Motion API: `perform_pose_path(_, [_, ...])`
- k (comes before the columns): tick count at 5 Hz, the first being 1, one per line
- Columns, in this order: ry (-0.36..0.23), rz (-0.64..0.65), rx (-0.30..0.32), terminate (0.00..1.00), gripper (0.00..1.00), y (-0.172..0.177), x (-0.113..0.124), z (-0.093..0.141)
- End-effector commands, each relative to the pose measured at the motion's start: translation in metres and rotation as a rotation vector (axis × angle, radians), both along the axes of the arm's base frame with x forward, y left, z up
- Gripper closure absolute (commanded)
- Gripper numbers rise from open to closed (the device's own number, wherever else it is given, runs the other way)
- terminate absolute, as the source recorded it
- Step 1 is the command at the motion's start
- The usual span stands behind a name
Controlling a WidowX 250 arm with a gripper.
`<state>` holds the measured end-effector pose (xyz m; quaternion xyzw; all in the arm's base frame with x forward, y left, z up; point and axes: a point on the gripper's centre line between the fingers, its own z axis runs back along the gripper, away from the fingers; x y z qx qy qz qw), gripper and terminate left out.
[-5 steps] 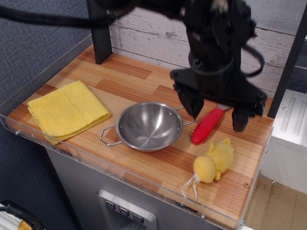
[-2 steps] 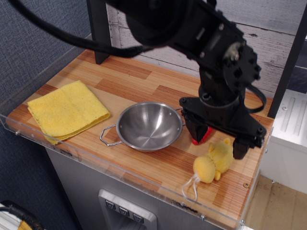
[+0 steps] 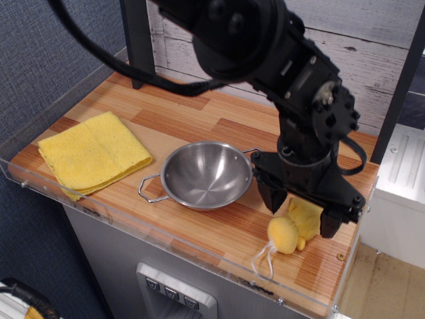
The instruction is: Place the yellow item right above the pot.
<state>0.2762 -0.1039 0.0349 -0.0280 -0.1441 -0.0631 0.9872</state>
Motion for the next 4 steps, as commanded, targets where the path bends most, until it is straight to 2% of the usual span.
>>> perform_pose_path(1, [-0.02,-0.011,-0.009,0.0,0.0,0.0004,0.0054,0.0015])
perform_pose_path(2, [-0.033,-0.007,0.002,0.0,1.0,0.003,0.0067,0.002])
perform_pose_path(4, [-0.056,-0.008,0.026,0.0,1.0,-0.0001,0.0051,0.0096])
